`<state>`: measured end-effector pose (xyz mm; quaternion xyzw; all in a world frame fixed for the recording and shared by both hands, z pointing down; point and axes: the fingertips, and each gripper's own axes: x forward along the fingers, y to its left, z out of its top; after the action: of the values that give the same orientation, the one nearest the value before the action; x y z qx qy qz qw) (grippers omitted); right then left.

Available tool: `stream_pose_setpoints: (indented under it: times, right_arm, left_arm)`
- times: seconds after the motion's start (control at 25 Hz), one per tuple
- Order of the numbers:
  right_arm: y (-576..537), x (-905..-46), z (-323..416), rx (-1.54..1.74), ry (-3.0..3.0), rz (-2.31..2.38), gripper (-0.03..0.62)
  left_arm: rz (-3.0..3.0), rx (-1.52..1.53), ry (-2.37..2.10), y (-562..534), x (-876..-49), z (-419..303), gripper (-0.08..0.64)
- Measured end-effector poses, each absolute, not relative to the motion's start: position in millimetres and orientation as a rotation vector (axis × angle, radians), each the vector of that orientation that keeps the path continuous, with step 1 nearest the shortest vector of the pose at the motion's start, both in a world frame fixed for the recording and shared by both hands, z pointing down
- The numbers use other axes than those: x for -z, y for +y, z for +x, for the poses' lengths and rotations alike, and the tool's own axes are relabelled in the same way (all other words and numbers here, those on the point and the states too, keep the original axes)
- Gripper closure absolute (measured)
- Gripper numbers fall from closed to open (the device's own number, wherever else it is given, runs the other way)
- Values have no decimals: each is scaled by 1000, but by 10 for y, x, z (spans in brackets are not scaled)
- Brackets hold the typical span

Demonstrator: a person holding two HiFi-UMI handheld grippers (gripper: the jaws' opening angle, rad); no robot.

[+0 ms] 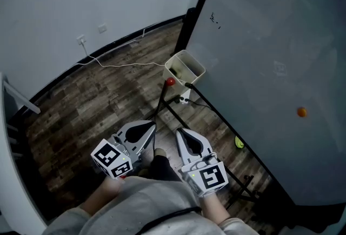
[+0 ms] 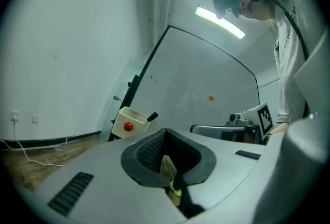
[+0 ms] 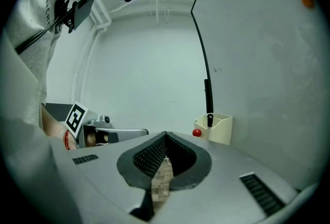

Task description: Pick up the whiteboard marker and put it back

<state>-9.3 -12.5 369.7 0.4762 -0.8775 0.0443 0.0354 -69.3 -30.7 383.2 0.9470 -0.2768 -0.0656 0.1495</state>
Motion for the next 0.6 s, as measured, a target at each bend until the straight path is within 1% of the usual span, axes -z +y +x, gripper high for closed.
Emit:
stream_pose_setpoints:
  times: [0.6]
  right_arm:
    - [526,-3648,-223,-131,-2712,1441,574]
  left_arm:
    - [2715,185,-770,293,-3851,-748,545]
